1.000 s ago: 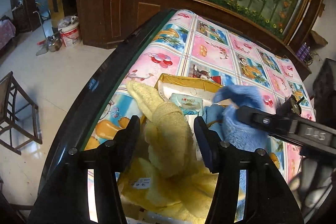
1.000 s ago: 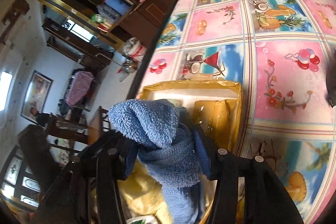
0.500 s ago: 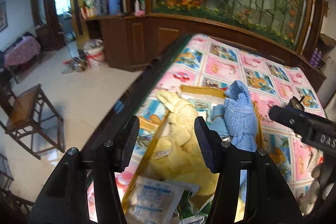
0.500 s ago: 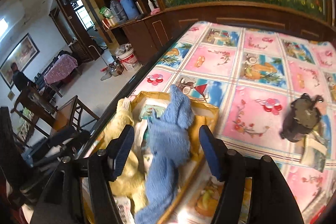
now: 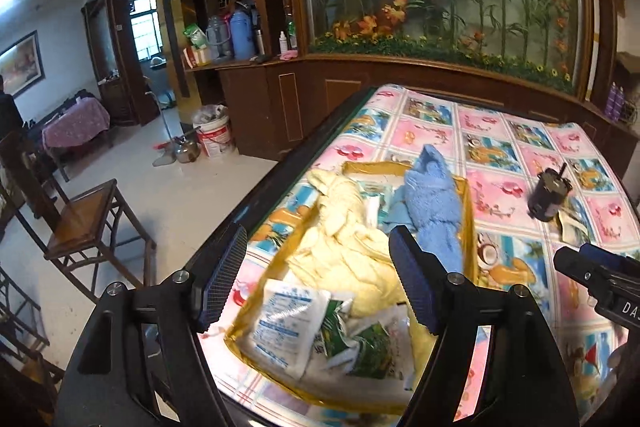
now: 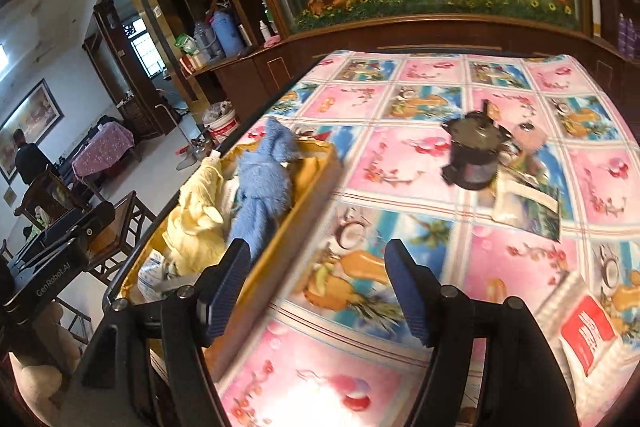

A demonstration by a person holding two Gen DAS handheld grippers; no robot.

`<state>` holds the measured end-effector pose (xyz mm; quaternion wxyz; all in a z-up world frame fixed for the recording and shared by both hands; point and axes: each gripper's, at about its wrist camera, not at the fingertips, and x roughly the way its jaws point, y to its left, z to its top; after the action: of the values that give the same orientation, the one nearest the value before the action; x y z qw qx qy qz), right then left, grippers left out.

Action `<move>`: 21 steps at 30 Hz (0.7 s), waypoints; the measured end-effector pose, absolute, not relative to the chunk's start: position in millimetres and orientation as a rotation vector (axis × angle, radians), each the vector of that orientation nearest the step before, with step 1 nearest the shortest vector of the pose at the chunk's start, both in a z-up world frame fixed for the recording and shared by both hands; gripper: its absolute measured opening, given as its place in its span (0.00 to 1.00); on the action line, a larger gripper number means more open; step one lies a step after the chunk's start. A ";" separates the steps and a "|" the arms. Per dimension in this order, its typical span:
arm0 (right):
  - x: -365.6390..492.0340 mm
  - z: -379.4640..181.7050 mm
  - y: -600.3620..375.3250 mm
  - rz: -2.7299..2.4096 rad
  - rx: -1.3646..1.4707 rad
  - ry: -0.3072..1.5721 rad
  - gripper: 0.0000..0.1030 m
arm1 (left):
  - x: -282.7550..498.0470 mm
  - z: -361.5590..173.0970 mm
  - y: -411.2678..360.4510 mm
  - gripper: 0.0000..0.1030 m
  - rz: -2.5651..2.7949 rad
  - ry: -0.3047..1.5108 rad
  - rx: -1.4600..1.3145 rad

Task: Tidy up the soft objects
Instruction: 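Grasp the white red-label packet with the right tool and lift it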

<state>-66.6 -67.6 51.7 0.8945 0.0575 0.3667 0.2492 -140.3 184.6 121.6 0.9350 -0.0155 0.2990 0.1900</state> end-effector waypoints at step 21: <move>-71.9 52.5 -228.3 0.237 0.259 0.714 0.68 | -141.6 112.6 136.5 0.72 0.183 0.703 -0.067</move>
<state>-71.9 -228.3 52.5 0.9219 0.1261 0.3478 0.1152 -141.6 136.5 112.6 0.9342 -0.0326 0.3440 0.0893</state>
